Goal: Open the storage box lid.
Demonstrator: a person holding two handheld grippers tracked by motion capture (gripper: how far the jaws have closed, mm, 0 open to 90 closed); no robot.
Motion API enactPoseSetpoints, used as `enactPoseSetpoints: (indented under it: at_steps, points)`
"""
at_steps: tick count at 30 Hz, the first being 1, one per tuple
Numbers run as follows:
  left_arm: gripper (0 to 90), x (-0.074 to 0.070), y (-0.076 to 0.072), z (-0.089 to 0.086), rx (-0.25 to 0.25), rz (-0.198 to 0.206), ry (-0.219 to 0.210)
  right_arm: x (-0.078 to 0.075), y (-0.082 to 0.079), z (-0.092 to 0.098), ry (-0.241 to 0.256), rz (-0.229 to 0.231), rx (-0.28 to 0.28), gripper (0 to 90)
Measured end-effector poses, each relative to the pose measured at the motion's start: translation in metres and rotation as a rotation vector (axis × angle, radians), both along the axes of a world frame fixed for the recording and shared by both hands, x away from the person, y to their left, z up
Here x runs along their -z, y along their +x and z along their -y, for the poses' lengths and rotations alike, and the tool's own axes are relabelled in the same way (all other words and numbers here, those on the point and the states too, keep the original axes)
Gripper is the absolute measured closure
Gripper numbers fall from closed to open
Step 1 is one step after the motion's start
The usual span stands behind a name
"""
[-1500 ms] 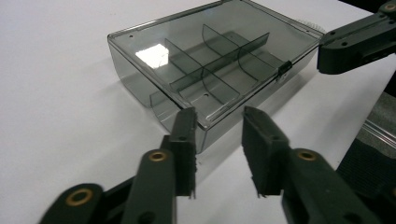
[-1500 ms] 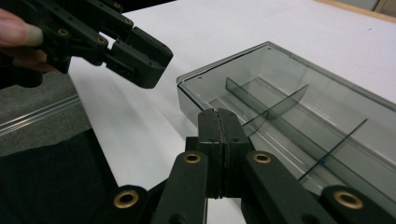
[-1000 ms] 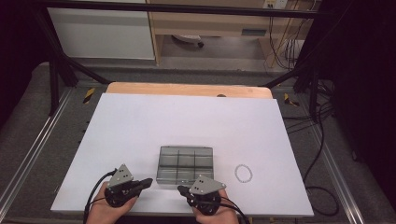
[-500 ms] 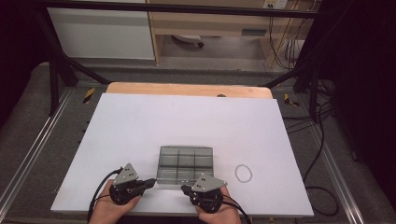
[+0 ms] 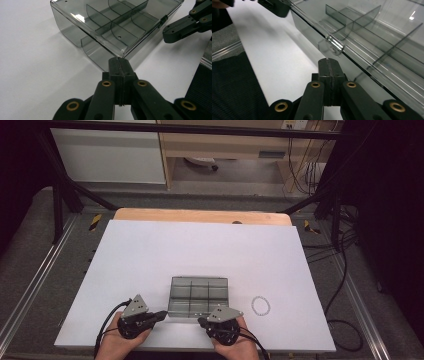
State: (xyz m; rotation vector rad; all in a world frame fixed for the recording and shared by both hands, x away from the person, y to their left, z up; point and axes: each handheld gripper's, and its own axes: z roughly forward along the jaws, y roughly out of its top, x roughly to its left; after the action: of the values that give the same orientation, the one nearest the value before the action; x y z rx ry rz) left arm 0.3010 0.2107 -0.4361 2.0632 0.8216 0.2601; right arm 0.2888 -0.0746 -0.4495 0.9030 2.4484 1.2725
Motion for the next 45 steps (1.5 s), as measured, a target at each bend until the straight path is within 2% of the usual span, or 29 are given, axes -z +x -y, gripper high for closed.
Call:
enactPoseSetpoints:
  at_steps: [11,14,24,31,42,45]
  points:
    - [89.9,0.000,0.000,0.002,0.010,0.002,0.001,0.004,0.005,0.002,0.002,-0.008,0.012,90.0]
    - [89.9,0.000,0.000,0.002,0.010,0.004,-0.001,0.001,0.005,0.003,0.036,-0.001,0.009,90.0]
    - [90.0,-0.001,0.001,0.002,0.005,0.004,-0.001,-0.006,0.003,0.005,0.068,0.029,0.011,90.0]
    - [90.0,-0.008,-0.001,0.001,-0.022,0.033,-0.043,-0.017,0.003,0.007,0.107,0.063,0.018,90.0]
    - [90.0,-0.012,0.006,0.015,-0.021,0.049,-0.089,-0.020,0.005,0.006,0.116,0.063,0.018,90.0]
    - [89.9,-0.013,0.007,0.016,-0.018,0.053,-0.089,-0.019,0.004,0.007,0.116,0.057,0.012,88.9]
